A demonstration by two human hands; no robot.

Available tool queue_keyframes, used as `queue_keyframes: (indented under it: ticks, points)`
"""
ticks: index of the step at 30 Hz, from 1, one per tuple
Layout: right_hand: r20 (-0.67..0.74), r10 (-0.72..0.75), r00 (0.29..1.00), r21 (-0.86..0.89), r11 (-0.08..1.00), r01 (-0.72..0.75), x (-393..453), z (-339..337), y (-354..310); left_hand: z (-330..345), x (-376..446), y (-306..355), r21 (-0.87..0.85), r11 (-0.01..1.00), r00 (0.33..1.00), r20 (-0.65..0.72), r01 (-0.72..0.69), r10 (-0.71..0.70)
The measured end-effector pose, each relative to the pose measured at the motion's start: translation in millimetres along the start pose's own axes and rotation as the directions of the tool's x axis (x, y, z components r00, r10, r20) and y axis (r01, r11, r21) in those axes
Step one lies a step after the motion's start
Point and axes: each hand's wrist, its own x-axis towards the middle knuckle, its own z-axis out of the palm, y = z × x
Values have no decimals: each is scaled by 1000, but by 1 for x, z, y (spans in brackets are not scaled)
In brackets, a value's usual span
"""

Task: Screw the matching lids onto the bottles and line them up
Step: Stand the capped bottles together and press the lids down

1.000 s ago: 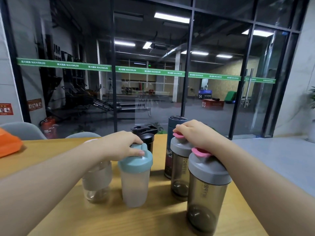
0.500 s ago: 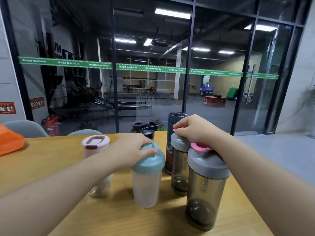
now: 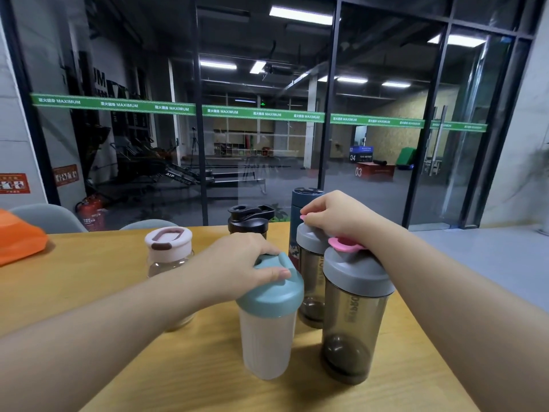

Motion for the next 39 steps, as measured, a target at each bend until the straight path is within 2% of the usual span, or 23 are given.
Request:
queue_keyframes:
  ticks: [15,18,20,22,24,27,29,33,36,39]
  points:
    - [6,-3,1000,20,1000,3,-3,0,-2,7,-13,6,27,999,998,-58,-36,38]
    - [13,-10,1000,22,1000,10,-4,0,0,8,-13,1,-18,998,994,-87,-61,59]
    - [11,-15,1000,21,1000,15,-3,-1,1,8,-12,-10,-89,991,979,-190,-95,77]
    - [9,-19,1000,22,1000,19,-3,-1,1,9,-11,-32,-108,987,926,-371,-118,70]
    - [4,-31,999,44,999,31,-2,-1,0,11,-11,-59,-72,994,860,-509,-83,35]
    - [-2,-49,999,62,997,49,-2,-1,0,15,-14,-93,44,999,795,-606,27,5]
    - [-1,-51,999,56,997,51,-3,-1,0,19,-15,-106,71,981,762,-641,180,-94]
    - [1,-44,999,49,998,44,-2,-3,-1,18,-13,-107,-72,848,666,-585,525,-462]
    - [-2,-42,999,46,998,42,-3,-3,-2,18,-14,-108,-216,780,593,-541,587,-596]
    - [6,-37,999,52,998,37,-4,-2,-3,25,-16,-110,-332,774,566,-538,539,-625]
